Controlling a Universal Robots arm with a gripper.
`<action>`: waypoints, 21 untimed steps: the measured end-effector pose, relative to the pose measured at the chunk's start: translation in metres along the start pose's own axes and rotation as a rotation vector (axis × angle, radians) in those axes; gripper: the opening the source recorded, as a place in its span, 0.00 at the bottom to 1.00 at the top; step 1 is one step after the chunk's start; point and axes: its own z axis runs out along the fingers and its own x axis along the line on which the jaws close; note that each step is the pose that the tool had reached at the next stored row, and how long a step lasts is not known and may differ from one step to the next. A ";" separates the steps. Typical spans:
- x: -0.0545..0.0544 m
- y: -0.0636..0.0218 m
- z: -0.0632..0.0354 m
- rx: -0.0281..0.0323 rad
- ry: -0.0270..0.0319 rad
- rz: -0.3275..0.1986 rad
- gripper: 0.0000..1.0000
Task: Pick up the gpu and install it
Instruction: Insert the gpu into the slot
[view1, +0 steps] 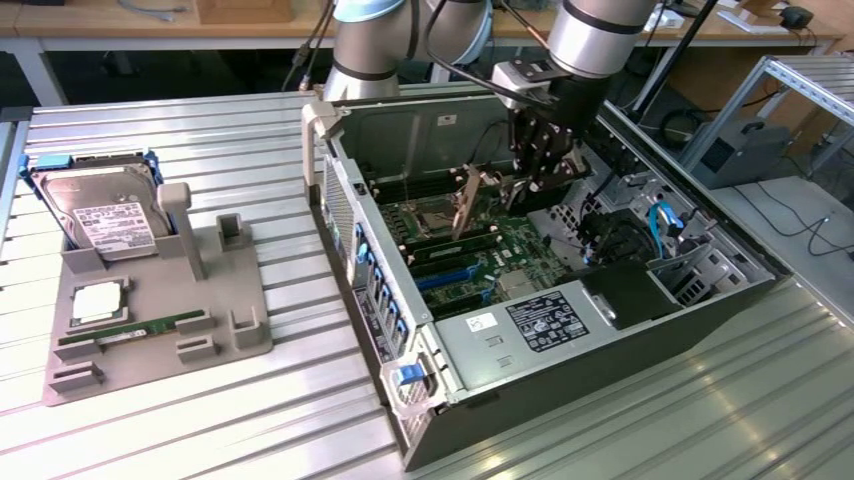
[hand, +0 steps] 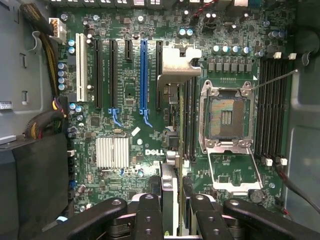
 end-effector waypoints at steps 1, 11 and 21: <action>0.000 0.0000 0.0006 0.0000 0.0000 0.000 0.27; 0.001 0.0025 0.0056 0.0000 0.0002 0.000 0.27; 0.002 0.0041 0.0097 0.0000 0.0004 0.000 0.27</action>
